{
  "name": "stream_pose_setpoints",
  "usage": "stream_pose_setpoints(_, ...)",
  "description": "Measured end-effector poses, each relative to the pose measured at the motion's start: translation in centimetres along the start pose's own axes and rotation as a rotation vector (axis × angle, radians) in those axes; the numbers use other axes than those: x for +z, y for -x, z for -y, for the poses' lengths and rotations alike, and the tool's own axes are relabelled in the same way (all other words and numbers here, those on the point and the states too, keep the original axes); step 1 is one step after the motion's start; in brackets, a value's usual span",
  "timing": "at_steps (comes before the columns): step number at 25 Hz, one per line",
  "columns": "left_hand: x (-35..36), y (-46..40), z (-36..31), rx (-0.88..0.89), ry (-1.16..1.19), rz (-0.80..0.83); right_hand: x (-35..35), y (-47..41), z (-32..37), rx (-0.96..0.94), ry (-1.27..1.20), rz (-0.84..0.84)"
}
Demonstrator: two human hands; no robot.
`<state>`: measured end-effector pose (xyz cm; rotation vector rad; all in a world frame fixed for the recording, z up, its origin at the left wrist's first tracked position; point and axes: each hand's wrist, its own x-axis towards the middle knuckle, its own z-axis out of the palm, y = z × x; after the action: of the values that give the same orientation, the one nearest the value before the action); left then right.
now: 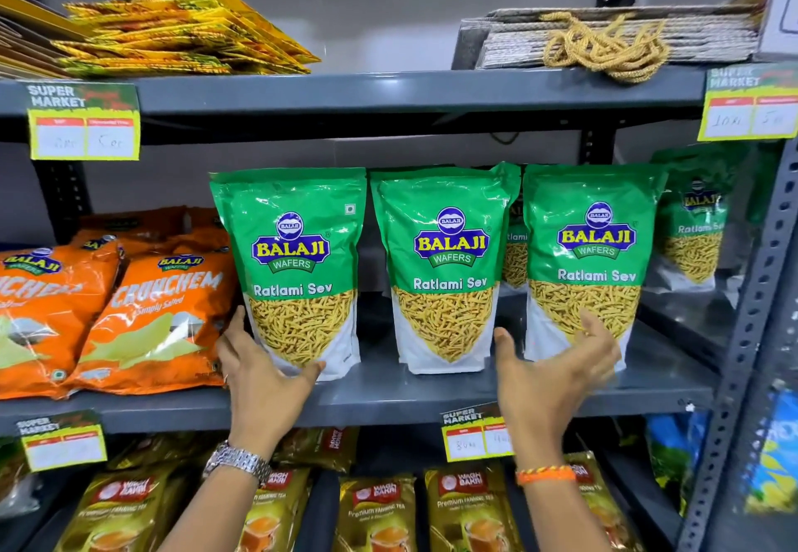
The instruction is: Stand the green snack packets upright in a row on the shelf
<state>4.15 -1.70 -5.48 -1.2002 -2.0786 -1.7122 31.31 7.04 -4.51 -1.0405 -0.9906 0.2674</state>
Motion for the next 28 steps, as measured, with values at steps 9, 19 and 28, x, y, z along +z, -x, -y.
stream_pose_setpoints(9,3.1,0.7,-1.8,-0.006,-0.084,-0.052,-1.0,-7.2,-4.7,0.191,0.515,0.264)
stream_pose_setpoints(19,3.2,0.4,-1.9,0.023,-0.146,-0.063,-1.4,-8.1,-5.4,0.127,0.533,0.265)
stream_pose_setpoints(28,2.1,1.5,-2.2,0.115,-0.205,-0.126,-2.6,-7.2,-3.9,0.024,0.477,0.206)
